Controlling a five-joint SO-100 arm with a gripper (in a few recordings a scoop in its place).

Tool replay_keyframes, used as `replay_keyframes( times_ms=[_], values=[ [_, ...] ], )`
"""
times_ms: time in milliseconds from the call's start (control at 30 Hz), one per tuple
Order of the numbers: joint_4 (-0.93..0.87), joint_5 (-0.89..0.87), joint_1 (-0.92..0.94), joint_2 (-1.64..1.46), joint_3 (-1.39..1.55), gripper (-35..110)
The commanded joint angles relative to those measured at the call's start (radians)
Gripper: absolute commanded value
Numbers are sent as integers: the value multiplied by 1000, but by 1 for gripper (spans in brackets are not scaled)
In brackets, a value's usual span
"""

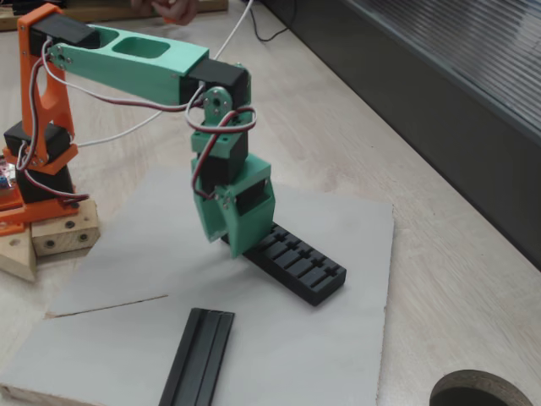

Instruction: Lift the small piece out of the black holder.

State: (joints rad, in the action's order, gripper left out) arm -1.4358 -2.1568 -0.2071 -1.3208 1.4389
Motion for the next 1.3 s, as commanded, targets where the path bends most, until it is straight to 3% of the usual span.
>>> replay_keyframes(
  times_ms=[0, 1100, 1267],
  values=[
    [-6, -3, 2, -21, -5, 32],
    [-5, 3, -11, -21, -3, 31],
    [-5, 3, -11, -21, -3, 23]
  ],
)
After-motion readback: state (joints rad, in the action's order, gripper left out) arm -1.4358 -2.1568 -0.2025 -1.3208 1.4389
